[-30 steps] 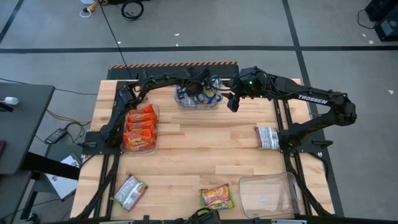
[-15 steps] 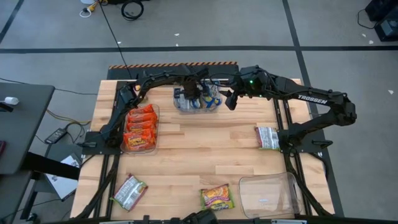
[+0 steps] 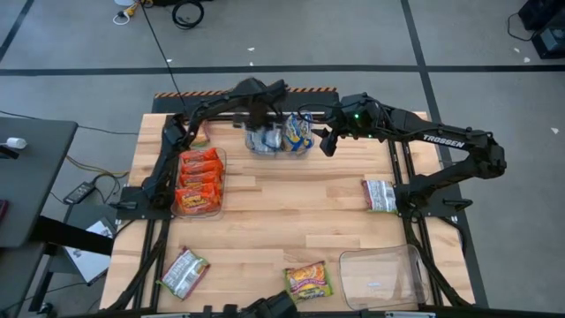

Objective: Sort Maruchan noodles
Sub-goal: Put the blue noodles into the middle transparent bin, then adjust the blue noodle pack in the middle transparent bin

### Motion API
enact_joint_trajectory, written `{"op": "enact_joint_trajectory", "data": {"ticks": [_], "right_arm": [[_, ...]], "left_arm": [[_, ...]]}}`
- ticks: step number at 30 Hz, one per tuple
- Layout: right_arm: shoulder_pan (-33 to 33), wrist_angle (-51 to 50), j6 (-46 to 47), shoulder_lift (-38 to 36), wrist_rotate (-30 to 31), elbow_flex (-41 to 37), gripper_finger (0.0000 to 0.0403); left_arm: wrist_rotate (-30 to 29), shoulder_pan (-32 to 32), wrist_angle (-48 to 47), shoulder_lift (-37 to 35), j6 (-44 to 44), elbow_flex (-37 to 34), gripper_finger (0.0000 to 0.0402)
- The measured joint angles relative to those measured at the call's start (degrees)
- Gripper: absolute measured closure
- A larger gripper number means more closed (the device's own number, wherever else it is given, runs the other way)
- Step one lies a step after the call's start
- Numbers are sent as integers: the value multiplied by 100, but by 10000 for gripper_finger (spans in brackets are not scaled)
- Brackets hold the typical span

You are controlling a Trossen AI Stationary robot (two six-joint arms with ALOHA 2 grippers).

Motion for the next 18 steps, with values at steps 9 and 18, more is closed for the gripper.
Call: {"op": "enact_joint_trajectory", "data": {"ticks": [9,18], "right_arm": [[-9,55,-10,0,199,1,192],[-20,24,-2,0,208,0,192]], "left_arm": [[-764,-59,-495,-153,-277,-173,244],[-1017,-20,47,-70,-426,-474,253]]}}
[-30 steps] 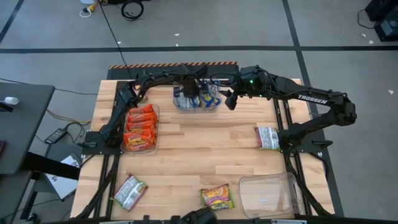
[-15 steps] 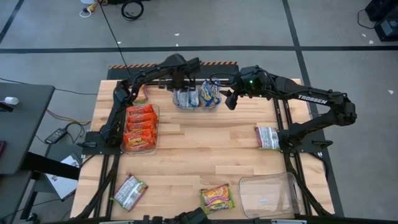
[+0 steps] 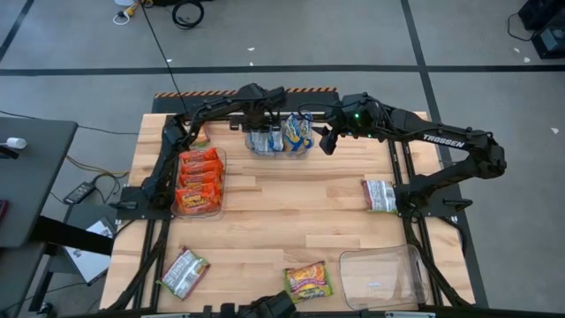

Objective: Sort Maruchan noodles
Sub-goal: Adjust the blue noodle pack in the middle transparent bin

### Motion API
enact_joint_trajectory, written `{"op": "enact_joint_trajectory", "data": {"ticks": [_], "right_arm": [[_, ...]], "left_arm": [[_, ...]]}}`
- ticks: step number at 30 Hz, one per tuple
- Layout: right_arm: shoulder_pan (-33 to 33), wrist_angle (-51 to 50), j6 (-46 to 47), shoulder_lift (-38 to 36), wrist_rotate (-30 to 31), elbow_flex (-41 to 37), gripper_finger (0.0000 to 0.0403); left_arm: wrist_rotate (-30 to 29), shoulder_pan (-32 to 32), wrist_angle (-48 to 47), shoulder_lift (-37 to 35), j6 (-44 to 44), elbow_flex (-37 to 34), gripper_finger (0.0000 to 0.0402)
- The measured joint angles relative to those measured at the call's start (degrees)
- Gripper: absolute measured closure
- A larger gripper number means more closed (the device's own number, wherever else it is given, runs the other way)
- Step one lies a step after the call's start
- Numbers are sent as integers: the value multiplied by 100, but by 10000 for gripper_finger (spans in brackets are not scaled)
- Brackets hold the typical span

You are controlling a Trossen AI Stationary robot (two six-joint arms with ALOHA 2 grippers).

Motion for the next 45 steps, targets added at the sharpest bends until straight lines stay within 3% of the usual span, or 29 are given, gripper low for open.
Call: {"op": "enact_joint_trajectory", "data": {"ticks": [14,17,23,26,37,45], "right_arm": [[-7,0,-15,-2,94,0,192],[-26,2,-30,-2,94,0,192],[-149,2,-49,-2,95,-2,192],[-206,1,-50,-2,95,-2,192],[-389,37,-59,-2,92,-4,192],[-457,-31,-59,-4,87,-4,192]], "left_arm": [[-10,-11,417,19,-166,-624,263],[-44,-11,535,19,-43,-601,292],[-10,-11,520,-11,270,-601,391],[-13,-12,446,-202,336,-601,394],[-891,-134,54,-795,144,-596,398],[-995,-408,1290,-654,308,-621,354]]}}
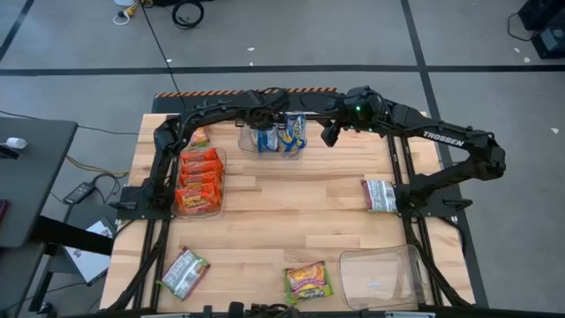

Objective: Sort Maruchan noodles
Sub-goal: Adjust the blue noodle pack in the middle transparent bin, then put the green noodles into the right transparent bin

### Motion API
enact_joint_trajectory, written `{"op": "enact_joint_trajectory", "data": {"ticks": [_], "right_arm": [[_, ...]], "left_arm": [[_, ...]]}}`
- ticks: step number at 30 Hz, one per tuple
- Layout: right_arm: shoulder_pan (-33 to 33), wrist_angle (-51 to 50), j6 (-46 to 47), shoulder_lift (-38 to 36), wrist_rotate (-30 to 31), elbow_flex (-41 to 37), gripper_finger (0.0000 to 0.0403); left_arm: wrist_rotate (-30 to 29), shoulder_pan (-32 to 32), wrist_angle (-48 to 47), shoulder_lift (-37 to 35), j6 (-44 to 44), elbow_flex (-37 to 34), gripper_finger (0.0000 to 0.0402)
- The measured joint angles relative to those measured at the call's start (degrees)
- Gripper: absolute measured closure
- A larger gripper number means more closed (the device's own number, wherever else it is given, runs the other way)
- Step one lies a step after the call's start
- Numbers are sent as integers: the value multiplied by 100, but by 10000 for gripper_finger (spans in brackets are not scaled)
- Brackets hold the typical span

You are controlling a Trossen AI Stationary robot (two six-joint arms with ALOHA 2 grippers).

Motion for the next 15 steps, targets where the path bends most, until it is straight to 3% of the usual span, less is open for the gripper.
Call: {"op": "enact_joint_trajectory", "data": {"ticks": [8,15], "right_arm": [[6,-401,-138,0,0,4,192],[19,-2349,24,-9,-87,297,192]], "left_arm": [[2,-9,281,0,375,12,287],[281,12,-39,-300,1519,273,268]]}}
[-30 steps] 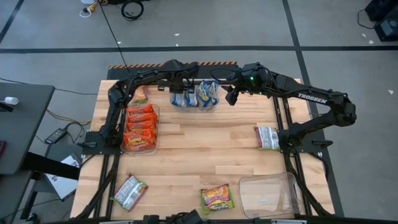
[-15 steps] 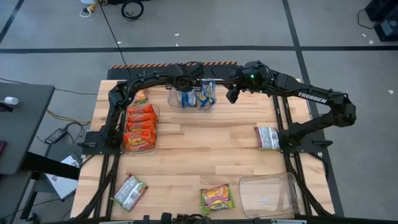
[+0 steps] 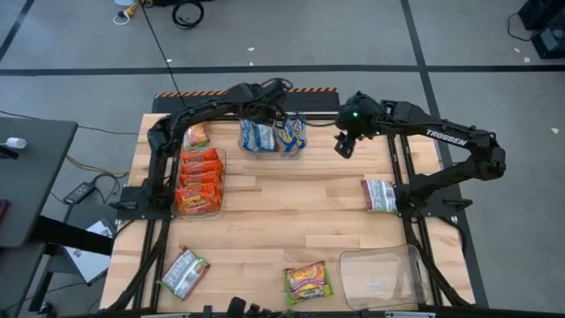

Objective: Sort Maruchan noodles
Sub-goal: Put the green noodles into the right transparent bin

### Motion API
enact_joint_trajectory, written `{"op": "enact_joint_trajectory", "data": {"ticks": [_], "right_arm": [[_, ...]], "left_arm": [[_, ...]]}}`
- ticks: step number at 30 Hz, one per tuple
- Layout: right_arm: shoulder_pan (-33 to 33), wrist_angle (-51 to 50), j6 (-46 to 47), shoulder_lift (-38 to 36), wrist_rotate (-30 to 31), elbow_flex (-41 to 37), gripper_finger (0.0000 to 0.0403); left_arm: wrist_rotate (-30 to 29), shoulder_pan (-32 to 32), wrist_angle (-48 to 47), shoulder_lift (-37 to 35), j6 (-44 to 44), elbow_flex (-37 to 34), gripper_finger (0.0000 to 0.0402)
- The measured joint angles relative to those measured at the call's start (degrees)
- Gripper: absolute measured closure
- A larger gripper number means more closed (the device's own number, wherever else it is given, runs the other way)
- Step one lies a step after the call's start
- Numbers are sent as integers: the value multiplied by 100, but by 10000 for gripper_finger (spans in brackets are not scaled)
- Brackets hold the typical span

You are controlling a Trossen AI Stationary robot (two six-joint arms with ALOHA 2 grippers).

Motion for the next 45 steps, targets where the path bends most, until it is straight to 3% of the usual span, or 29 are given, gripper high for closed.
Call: {"op": "enact_joint_trajectory", "data": {"ticks": [6,11,18,24,31,38,42,45], "right_arm": [[126,-1260,1503,-5,-707,-335,192],[858,-2125,3093,-15,-638,-968,192],[1898,-1944,6049,49,-845,-2079,192],[2081,-1813,7469,497,-870,-2613,196],[2392,-1639,8101,1305,-843,-2545,217],[2281,-1601,8037,1894,-573,-2546,247],[2177,-1489,7740,2056,-645,-2549,297],[2164,-1533,7524,1991,-699,-2552,363]], "left_arm": [[-112,-239,-20,-552,1018,2,271],[-406,-476,-33,-1042,1762,2,271],[-782,-855,-533,-1758,2558,2,271],[-1268,-1304,-1064,-2127,2856,2,272],[-1447,-1728,-1468,-2284,2793,-8,272],[-1748,-2203,-1713,-2546,2450,-1,272],[-1787,-2518,-1777,-2647,2341,4,272],[-1810,-2756,-1824,-2682,2241,-5,272]]}}
